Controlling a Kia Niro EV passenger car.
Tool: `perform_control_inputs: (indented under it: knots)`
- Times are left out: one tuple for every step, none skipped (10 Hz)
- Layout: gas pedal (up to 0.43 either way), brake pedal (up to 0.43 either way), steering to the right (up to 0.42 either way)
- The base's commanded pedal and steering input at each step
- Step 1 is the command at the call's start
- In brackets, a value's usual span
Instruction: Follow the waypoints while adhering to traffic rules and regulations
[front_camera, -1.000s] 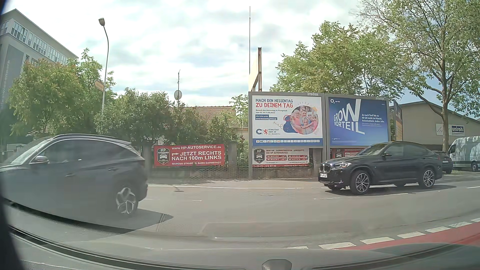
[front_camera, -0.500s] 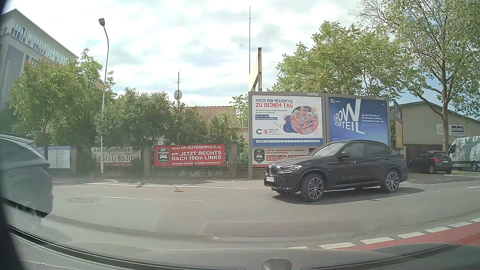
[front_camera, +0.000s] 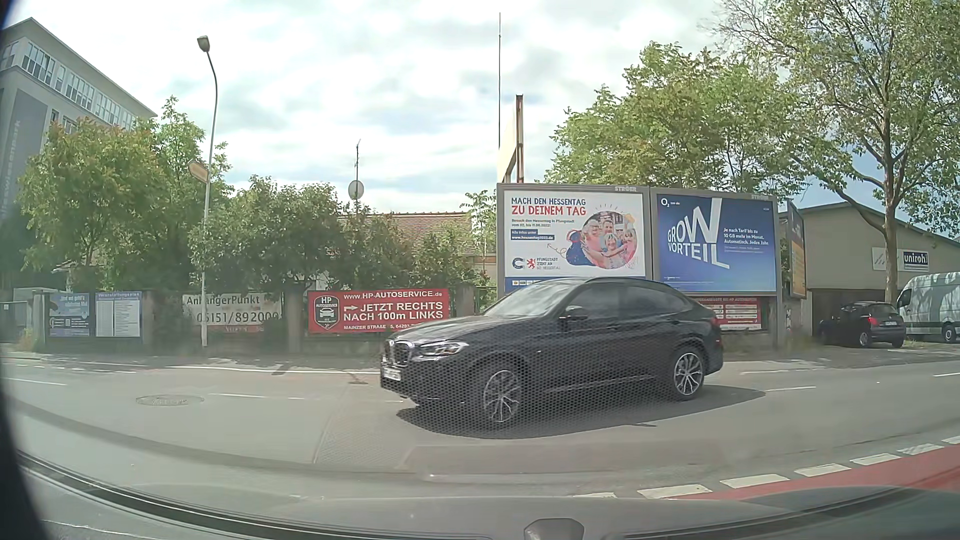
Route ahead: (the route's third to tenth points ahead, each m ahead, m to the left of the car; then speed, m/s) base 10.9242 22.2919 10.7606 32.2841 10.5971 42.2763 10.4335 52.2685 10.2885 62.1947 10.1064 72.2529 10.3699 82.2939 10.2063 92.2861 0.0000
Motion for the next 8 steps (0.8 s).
perform_control_inputs:
  knots:
    - [0.000,0.177,-0.213]
    - [0.000,0.177,-0.213]
    - [0.000,0.177,-0.213]
    - [0.000,0.177,-0.213]
    - [0.000,0.177,-0.213]
    - [0.000,0.177,-0.213]
    - [0.000,0.177,-0.213]
    - [0.000,0.177,-0.213]
